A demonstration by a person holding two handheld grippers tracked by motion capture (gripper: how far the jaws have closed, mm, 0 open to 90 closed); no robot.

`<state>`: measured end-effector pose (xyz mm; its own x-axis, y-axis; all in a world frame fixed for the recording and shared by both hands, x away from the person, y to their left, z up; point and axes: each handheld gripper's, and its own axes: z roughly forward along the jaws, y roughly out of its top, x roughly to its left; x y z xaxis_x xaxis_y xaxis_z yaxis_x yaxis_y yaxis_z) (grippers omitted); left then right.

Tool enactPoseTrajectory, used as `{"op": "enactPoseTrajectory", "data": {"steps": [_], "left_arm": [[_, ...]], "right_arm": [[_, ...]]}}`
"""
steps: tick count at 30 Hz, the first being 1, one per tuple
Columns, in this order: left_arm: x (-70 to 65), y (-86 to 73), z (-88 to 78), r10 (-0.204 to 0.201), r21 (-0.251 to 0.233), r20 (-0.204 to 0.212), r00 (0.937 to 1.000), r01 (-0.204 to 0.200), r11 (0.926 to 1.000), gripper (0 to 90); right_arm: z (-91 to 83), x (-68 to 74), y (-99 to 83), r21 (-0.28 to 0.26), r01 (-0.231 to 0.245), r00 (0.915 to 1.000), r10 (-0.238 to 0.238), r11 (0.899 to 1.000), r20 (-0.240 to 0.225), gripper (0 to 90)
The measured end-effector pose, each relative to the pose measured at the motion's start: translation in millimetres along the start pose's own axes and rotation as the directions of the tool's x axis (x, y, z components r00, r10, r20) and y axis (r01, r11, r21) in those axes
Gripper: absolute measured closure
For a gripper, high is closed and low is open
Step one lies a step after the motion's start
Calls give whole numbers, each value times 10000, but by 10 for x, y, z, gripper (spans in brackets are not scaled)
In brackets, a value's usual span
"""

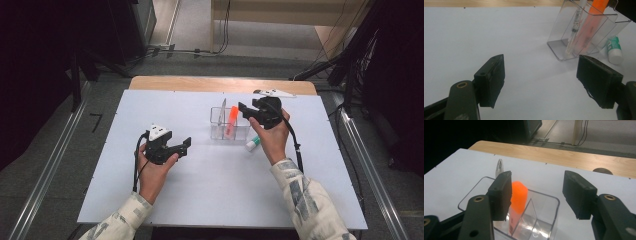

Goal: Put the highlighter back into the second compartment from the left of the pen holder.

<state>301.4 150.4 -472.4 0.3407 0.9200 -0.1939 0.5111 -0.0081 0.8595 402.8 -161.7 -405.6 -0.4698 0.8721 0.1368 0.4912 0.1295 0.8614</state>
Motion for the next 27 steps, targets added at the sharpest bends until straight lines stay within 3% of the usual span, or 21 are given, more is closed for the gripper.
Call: {"op": "enactPoseTrajectory", "data": {"steps": [10, 27], "left_arm": [[-21, -6, 8, 141, 26, -92, 9999, -141, 9999, 224], [-57, -14, 45, 303, 102, -148, 9994, -301, 9995, 224]], "right_arm": [[-184, -94, -179, 27, -3, 10000, 3, 10000, 26, 331], [-388, -425, -506, 384, -410, 9980, 391, 9984, 494, 319]]}}
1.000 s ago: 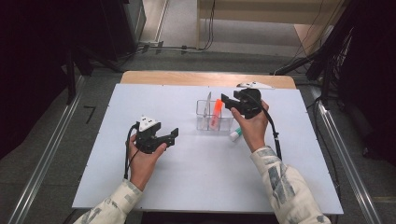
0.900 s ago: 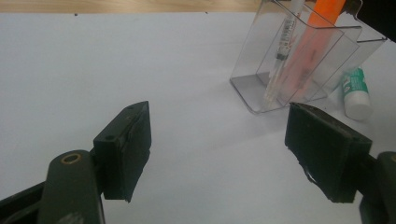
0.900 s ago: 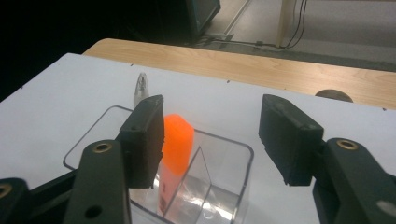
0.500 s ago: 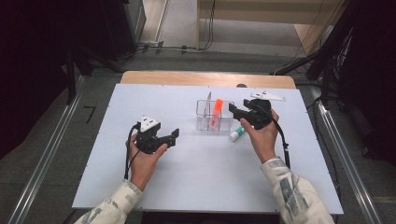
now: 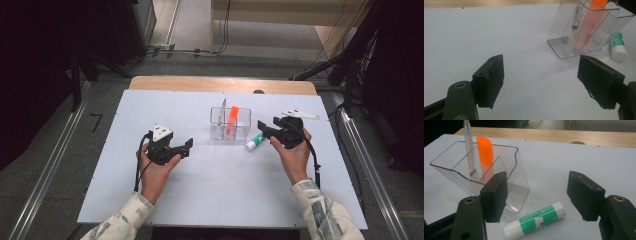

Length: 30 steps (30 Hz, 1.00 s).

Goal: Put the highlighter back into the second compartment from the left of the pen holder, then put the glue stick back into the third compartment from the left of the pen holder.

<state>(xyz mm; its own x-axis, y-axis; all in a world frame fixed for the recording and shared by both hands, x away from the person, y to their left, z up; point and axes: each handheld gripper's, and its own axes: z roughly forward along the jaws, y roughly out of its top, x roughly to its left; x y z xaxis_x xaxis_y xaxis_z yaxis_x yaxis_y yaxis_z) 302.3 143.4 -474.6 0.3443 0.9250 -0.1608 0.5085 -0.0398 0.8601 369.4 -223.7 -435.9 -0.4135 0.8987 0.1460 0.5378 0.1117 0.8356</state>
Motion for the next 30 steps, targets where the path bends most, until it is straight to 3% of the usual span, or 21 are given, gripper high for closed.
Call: {"op": "enactPoseTrajectory", "data": {"steps": [15, 30], "left_arm": [[-29, -9, 6, 104, -85, 75, 9999, -103, 9999, 202], [-134, -17, 69, 269, -92, 215, 9994, -267, 9996, 202]], "right_arm": [[-119, -239, -184, 163, -67, 9980, 57, 9998, 632, 276], [-298, -329, -310, 368, 116, 9960, -148, 9993, 885, 259]]}}
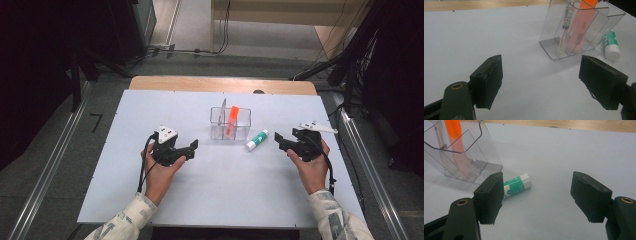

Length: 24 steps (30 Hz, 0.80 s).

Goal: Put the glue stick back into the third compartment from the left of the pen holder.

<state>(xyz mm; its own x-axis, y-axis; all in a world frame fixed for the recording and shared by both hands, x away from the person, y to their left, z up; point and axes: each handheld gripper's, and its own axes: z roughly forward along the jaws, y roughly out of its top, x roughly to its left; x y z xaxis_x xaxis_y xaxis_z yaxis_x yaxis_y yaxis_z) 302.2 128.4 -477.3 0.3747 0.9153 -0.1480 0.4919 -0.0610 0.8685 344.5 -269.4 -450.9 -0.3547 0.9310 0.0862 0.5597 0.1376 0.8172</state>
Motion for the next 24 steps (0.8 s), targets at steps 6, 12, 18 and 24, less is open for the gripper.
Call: {"op": "enactPoseTrajectory", "data": {"steps": [6, 12, 18, 24], "left_arm": [[-79, 3, 73, 114, 16, 210, 9997, -114, 9999, 202], [-155, -1, 174, 310, 73, 335, 9990, -312, 9995, 202], [-234, 19, 241, 341, -5, 438, 9985, -342, 9994, 201], [-305, 19, 304, 442, 12, 562, 9974, -444, 9990, 202]], "right_arm": [[-60, -58, -73, 98, 65, 9998, -67, 9999, 179, 258], [-139, -100, -138, 100, 99, 9995, -102, 9999, 293, 254], [-191, -127, -186, 168, 66, 9995, -71, 9998, 297, 252], [-228, -159, -211, 156, 20, 9995, -25, 9999, 328, 252]]}}
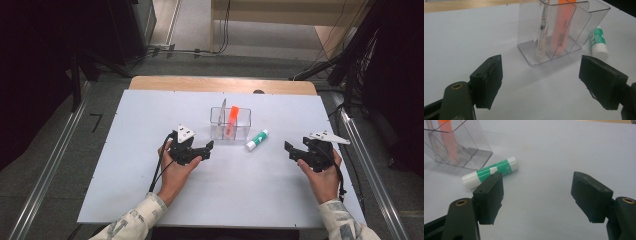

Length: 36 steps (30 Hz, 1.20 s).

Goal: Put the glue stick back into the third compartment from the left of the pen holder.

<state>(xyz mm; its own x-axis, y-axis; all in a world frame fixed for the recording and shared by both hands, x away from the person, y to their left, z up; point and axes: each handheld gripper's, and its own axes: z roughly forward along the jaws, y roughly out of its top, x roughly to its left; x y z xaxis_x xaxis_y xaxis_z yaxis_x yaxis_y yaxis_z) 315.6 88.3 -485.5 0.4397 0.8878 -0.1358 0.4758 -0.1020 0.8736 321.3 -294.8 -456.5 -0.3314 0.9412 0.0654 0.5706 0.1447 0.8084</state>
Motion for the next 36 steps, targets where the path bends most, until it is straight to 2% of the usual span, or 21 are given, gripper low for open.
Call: {"op": "enactPoseTrajectory", "data": {"steps": [12, 28, 36], "left_arm": [[-92, -15, 96, 135, 172, 222, 9997, -139, 9998, 201], [-356, -8, 310, 668, 386, 657, 9956, -694, 9968, 202], [-452, -17, 396, 1007, 284, 836, 9914, -1034, 9942, 202]], "right_arm": [[-43, -25, -24, 42, -39, 10000, 39, 10000, -26, 248], [-38, -45, -38, 85, -138, 9999, 138, 9999, -10, 248], [-31, -29, -42, 119, -79, 9999, 79, 9999, -67, 247]]}}
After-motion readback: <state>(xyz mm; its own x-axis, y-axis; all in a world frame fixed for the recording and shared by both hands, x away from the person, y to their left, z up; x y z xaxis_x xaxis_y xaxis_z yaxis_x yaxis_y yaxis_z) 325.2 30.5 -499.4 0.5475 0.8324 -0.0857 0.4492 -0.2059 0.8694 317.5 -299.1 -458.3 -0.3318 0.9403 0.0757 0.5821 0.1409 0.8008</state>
